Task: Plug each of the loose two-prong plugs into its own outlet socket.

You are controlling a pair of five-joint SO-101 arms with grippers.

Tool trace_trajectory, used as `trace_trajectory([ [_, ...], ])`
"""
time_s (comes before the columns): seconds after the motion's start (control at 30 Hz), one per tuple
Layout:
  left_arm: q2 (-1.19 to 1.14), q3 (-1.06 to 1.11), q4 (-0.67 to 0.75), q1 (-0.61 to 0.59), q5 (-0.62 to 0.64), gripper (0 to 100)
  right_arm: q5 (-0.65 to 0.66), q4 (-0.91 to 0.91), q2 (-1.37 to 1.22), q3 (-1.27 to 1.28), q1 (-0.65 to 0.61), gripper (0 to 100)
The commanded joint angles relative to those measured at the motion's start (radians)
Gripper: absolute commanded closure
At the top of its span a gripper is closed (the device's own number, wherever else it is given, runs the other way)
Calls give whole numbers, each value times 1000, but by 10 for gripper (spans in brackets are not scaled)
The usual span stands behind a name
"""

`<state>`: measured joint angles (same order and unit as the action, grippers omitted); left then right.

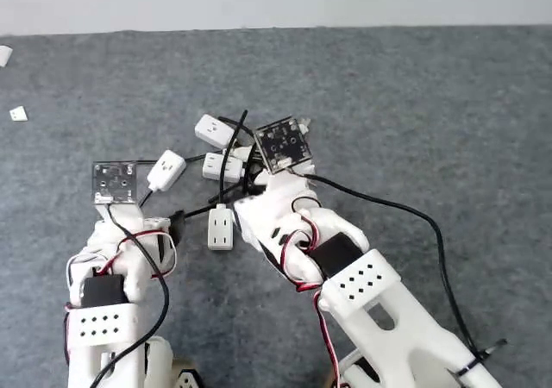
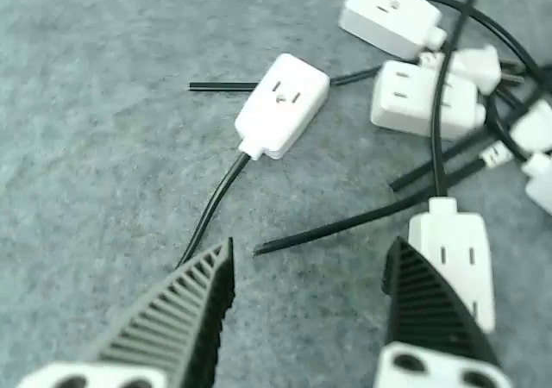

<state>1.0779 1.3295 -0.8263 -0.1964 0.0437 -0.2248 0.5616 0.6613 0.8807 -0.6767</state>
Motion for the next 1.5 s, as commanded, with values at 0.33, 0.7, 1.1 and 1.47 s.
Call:
trace_trajectory([
  [0.33,-54,-15,87,-6,26,739,-21,-220,-262,-69,-8,988],
  [0.7,-55,-15,87,-6,23,739,-23,-236,-381,-153,-50,988],
  [1.1,-51,-12,87,-6,-15,739,-23,-236,-530,-261,-48,988],
  [1.47,-49,-12,87,-11,-17,739,-25,-236,-549,-293,-50,988],
])
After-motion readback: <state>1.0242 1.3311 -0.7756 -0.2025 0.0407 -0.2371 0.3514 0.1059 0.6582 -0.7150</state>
